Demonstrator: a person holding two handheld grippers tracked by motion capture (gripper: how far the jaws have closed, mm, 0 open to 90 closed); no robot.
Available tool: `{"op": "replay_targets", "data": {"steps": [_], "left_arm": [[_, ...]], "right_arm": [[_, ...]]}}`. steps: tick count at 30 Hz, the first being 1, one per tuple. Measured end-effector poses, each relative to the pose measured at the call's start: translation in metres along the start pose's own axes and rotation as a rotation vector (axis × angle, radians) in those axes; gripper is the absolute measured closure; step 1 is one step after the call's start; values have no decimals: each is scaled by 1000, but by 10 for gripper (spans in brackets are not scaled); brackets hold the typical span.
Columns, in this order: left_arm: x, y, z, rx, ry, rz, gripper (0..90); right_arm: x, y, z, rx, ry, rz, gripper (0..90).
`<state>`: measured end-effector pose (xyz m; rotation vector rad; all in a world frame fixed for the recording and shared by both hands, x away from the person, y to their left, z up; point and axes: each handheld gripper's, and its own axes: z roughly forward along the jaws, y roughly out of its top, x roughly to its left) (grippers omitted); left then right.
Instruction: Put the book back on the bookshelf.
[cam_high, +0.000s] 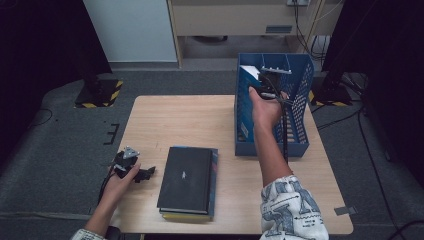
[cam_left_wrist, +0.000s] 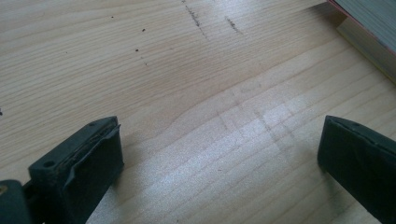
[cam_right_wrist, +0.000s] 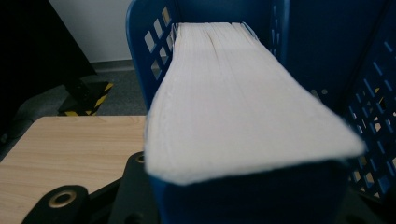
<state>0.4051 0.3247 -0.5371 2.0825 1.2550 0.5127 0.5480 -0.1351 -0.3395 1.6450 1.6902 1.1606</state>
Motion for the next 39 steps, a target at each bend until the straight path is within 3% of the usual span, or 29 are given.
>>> {"op": "replay_targets", "data": {"steps": [17,32,39], "left_arm": [[0,0,0,1,-2,4,0],[-1,0,0,4,-3,2,0],[-1,0,0,5,-3,3,0]], "right_arm": [[6,-4,-4,20,-11,-28,603],[6,-7,-14,107,-5,-79,594],[1,-18,-21,135,6,-72,590]]}}
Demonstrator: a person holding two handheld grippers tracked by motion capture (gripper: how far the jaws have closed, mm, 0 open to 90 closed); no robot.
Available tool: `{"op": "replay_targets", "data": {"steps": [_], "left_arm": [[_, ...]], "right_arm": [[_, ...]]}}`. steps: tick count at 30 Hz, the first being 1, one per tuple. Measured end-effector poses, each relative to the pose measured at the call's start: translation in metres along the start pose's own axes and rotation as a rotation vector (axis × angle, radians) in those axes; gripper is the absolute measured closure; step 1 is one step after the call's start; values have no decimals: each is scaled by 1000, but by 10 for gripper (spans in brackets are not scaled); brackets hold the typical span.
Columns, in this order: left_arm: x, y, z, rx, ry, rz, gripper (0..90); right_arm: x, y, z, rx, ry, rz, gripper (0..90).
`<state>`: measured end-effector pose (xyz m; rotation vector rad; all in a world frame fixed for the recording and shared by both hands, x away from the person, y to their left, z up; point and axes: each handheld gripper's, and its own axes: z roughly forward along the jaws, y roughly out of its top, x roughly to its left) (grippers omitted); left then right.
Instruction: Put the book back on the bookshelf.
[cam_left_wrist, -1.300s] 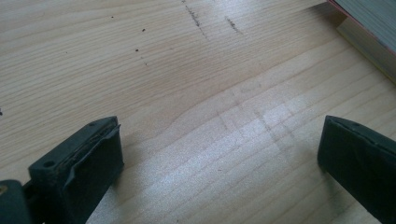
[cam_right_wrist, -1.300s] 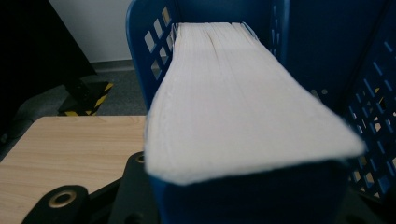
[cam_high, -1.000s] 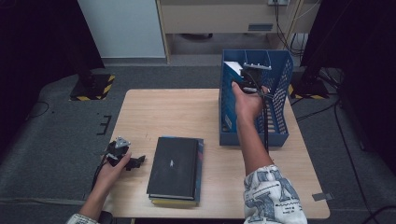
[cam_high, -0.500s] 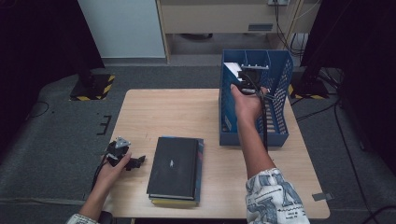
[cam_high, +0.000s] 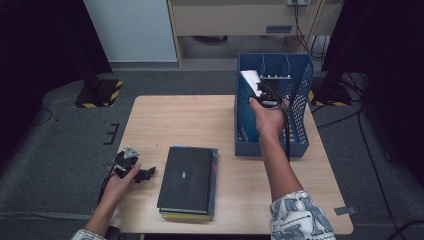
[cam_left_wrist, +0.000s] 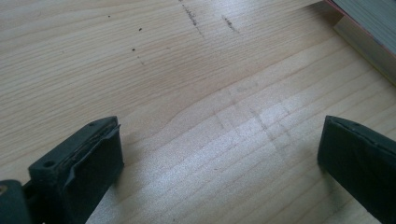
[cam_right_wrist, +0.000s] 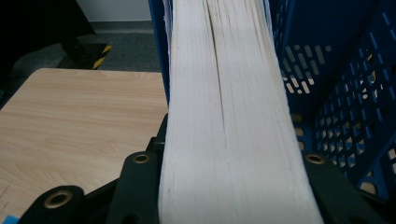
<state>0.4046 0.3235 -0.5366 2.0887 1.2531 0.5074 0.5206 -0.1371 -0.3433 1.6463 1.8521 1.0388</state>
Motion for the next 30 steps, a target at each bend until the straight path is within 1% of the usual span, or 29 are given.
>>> {"op": "replay_targets", "data": {"steps": [3,6,13,16,21,25,30], "left_arm": [[0,0,0,1,0,0,0],[0,0,0,1,0,0,0],[0,0,0,2,-1,2,0],[-1,0,0,1,-2,-2,0],[0,0,0,3,-2,2,0],[-1,0,0,2,-2,3,0],[-1,0,0,3,-3,2,0]], "right_arm": [[0,-5,-3,1,5,-7,589],[0,-9,-6,4,9,-3,586],[2,-15,-9,-9,14,-17,576],[3,-17,-10,-16,18,-7,566],[2,-13,-11,-32,34,8,547],[3,-8,-12,-27,50,9,532],[4,-2,-10,-19,44,1,529]]}}
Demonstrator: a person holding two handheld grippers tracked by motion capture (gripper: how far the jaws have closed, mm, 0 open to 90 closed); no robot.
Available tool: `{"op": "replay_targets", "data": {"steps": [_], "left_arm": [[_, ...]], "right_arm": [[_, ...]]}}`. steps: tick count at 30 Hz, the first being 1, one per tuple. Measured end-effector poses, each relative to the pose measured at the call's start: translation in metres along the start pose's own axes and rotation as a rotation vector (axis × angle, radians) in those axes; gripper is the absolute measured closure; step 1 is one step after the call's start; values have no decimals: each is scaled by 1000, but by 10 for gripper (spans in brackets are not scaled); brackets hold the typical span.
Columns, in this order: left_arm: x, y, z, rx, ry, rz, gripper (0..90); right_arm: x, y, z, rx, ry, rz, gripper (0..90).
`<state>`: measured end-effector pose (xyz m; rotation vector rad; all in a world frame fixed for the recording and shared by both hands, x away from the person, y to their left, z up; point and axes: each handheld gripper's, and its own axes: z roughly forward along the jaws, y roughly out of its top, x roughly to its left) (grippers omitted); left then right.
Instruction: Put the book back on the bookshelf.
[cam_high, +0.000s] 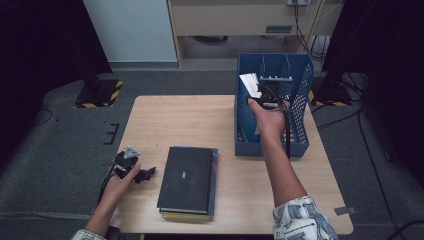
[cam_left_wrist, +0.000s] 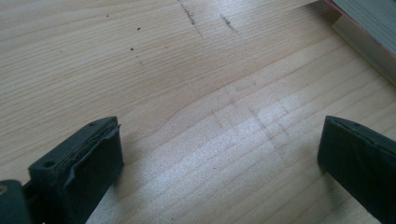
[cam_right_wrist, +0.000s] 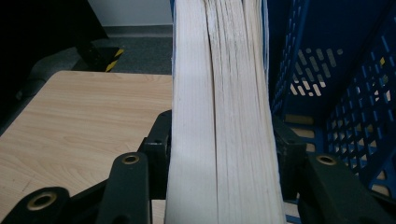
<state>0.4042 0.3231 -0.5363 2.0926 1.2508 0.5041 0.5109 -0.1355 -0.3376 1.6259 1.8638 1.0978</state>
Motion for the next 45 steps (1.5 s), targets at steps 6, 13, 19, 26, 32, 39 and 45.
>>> {"op": "replay_targets", "data": {"steps": [6,13,19,26,32,39,45], "left_arm": [[0,0,0,3,0,1,0],[0,0,0,3,0,1,0],[0,0,0,3,-1,2,0],[0,0,0,2,-2,2,0],[0,0,0,2,-3,3,0],[0,0,0,-1,-5,5,0],[0,0,0,1,-7,6,0]], "right_arm": [[1,7,2,16,-6,-18,525],[1,10,5,26,-3,-12,531],[3,11,4,32,-30,-35,586],[2,11,4,13,-41,-27,600],[2,15,6,5,-50,-24,602],[-1,23,14,-26,-69,3,603],[-2,31,25,-39,-96,11,602]]}}
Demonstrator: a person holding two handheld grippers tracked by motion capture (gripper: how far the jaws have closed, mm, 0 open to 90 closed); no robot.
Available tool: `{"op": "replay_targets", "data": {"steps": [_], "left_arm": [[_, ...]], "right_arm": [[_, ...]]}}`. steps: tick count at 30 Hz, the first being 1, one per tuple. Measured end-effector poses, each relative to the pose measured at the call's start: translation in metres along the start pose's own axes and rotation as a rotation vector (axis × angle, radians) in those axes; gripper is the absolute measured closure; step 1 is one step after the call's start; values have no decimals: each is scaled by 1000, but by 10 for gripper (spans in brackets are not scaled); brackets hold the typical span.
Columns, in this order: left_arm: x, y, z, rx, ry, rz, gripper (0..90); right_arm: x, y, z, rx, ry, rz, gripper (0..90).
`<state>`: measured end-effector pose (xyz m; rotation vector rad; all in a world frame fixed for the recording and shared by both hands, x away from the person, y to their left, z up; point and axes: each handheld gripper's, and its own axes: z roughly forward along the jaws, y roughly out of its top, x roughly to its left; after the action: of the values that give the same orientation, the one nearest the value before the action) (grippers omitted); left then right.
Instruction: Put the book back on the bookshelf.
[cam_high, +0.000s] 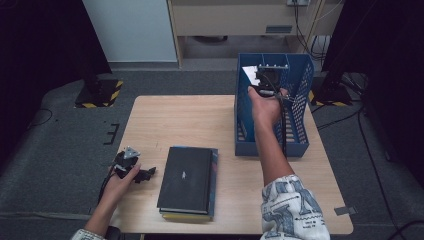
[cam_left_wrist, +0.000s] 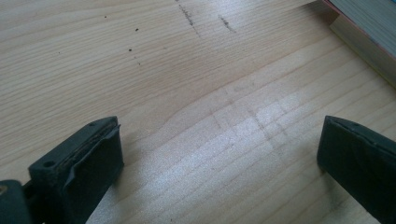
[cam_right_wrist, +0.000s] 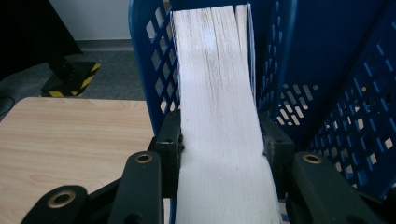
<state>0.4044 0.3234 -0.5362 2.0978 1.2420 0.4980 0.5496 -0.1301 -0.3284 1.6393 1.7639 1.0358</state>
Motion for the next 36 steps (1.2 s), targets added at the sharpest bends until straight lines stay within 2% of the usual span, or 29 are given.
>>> {"op": "replay_targets", "data": {"steps": [6,13,23,36], "left_arm": [[0,0,0,1,-3,3,0],[0,0,0,3,-6,5,0],[0,1,0,4,-6,7,0],[-1,1,0,6,-9,9,0]], "right_arm": [[2,5,11,2,-21,13,603],[3,9,18,2,-33,3,603],[0,10,21,0,-35,26,601],[6,10,23,-7,-58,0,603]]}}
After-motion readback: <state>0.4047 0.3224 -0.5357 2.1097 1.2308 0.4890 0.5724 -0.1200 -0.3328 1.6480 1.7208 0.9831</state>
